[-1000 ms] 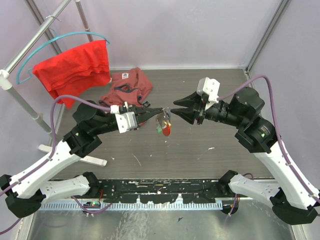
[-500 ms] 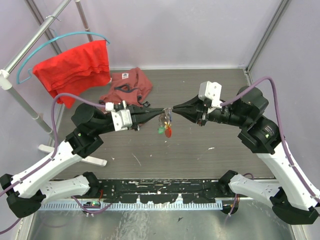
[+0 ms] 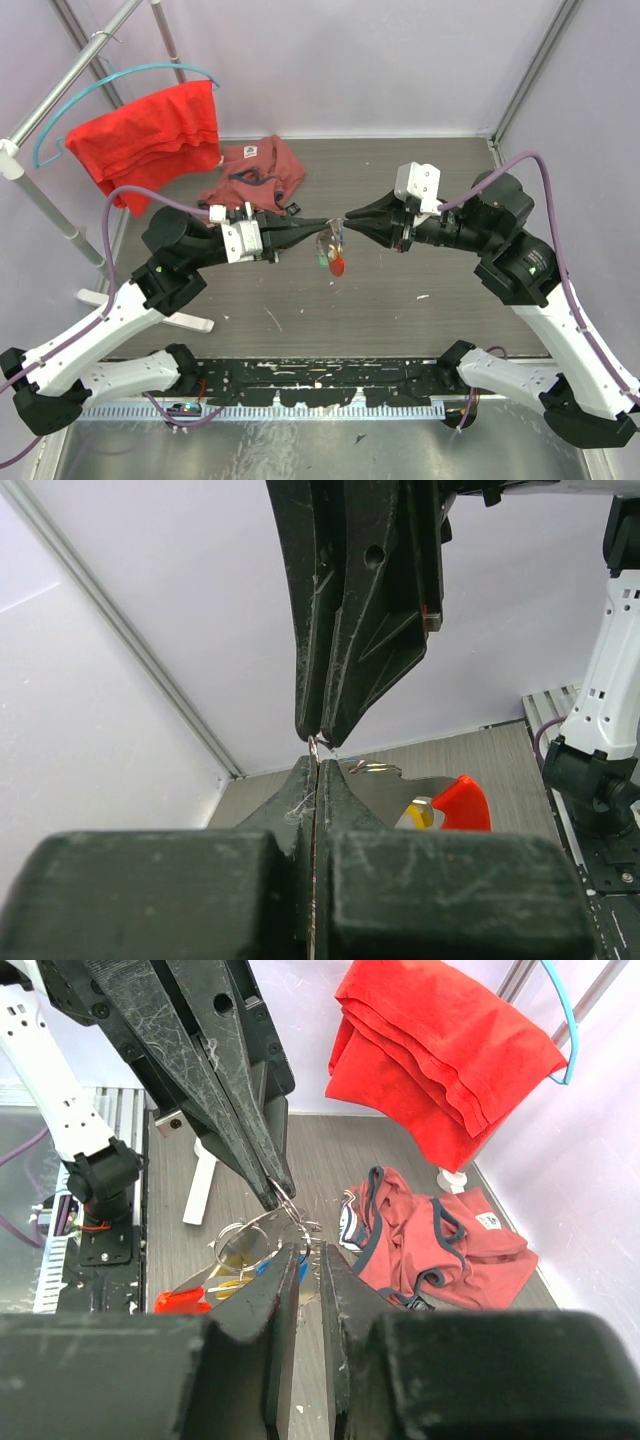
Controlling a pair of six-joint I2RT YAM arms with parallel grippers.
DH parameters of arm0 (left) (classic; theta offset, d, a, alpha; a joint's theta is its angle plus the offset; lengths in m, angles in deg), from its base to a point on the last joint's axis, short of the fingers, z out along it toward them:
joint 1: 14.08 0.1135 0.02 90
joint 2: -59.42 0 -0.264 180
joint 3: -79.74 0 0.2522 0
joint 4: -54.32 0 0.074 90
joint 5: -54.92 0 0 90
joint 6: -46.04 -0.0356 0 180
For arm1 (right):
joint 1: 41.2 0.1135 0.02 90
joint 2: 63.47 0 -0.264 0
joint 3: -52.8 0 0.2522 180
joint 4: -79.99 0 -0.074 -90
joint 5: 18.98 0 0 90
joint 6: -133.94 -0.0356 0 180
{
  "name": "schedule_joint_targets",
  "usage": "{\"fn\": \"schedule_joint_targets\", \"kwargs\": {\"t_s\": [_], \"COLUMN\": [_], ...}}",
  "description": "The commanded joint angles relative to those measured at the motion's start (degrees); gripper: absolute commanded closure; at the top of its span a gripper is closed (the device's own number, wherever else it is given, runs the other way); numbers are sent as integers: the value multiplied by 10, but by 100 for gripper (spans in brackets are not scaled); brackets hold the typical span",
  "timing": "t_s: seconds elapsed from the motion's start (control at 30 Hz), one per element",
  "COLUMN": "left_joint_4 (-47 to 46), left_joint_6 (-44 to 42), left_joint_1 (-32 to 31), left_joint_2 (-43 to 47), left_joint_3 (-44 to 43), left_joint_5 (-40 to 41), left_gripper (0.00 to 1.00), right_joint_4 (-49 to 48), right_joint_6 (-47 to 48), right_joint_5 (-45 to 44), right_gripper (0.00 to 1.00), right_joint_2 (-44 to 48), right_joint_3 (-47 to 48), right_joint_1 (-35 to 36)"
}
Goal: Put the keys on the keyring
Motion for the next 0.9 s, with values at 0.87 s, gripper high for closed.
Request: {"fn": "schedule_joint_targets", "kwargs": {"t_s": [0.87], "left_joint_4": [-35], "left_joint_6": [-2], "left_joint_1": [-3], "left_joint_2": [-6], "left_joint_3": [-6], "left_joint_5": [-14], "left_gripper": [100], "right_joint_4": [5], "right_joint_6": [-5], "right_joint_5": [41], "right_gripper": [89], "right_joint_2": [-30], "right_joint_3": [8], "right_joint_1": [1]}}
